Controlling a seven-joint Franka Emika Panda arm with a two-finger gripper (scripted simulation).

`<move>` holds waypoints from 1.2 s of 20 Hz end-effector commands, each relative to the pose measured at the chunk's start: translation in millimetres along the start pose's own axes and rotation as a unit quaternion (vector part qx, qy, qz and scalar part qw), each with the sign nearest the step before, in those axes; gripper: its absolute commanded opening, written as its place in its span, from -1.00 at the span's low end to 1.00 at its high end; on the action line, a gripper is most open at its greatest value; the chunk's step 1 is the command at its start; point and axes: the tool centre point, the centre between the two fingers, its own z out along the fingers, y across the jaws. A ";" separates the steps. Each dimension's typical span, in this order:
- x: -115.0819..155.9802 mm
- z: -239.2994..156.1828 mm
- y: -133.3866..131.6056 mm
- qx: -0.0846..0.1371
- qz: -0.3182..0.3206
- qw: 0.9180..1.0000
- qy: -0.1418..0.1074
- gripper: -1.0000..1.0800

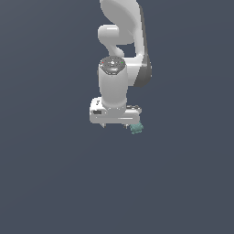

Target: Pick up the object and move it to a goal position.

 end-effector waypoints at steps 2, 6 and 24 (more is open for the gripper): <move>-0.3 0.5 0.0 0.000 0.000 1.000 -0.001 0.92; -6.3 9.8 -0.1 0.005 0.007 1.000 -0.013 0.92; -33.1 38.3 -43.1 0.002 -0.035 0.999 -0.017 0.92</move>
